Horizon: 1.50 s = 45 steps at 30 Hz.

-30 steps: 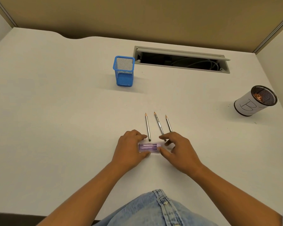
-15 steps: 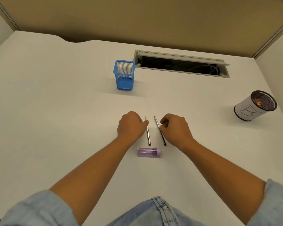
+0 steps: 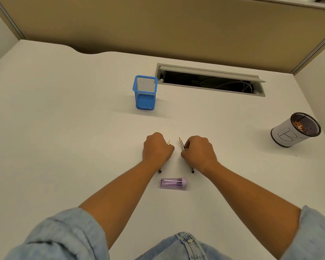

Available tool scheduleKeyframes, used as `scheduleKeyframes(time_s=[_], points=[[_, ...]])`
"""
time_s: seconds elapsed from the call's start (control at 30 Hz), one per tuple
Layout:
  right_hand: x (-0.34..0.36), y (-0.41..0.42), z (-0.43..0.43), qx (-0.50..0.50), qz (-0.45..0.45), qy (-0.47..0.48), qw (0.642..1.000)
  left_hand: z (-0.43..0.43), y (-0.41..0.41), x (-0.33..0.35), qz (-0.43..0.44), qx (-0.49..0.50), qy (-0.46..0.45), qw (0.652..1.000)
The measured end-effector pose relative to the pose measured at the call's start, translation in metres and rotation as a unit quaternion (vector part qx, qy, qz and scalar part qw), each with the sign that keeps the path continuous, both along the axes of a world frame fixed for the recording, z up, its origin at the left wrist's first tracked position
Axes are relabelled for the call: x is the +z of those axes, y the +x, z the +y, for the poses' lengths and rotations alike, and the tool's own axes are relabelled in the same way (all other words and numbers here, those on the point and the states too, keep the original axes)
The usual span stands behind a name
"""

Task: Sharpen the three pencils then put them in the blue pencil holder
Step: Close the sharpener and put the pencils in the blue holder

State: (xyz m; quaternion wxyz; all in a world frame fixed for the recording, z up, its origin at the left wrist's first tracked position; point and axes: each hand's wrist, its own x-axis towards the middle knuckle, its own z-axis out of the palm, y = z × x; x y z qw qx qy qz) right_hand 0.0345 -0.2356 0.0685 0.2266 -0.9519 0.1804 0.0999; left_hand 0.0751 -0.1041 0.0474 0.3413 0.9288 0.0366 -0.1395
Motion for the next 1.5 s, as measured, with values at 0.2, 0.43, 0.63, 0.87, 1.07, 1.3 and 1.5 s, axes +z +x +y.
scheduleKeyframes(time_s=[0.2,0.43,0.63,0.87,1.07,1.3,1.5], points=[[0.038,0.014,-0.007,-0.049,-0.067,0.081,0.993,0.016,0.011,0.035,-0.077,0.059,-0.064,0.993],[0.108,0.065,0.004,-0.038,-0.164,0.143,0.975,0.053,0.056,0.107,-0.237,0.069,-0.167,0.954],[0.128,0.115,0.020,0.005,-0.225,0.170,0.959,0.072,0.100,0.121,-0.312,0.044,-0.165,0.935],[0.098,0.158,0.039,0.056,-0.254,0.124,0.958,0.073,0.128,0.086,-0.290,0.029,-0.140,0.946],[0.068,0.170,0.045,0.085,-0.210,0.065,0.972,0.072,0.136,0.063,-0.257,0.029,-0.120,0.958],[0.051,0.179,0.051,0.121,-0.150,0.034,0.981,0.069,0.138,0.044,-0.221,0.023,-0.087,0.971],[0.049,0.176,0.046,0.123,-0.131,0.048,0.983,0.068,0.134,0.041,-0.214,0.021,-0.075,0.974]])
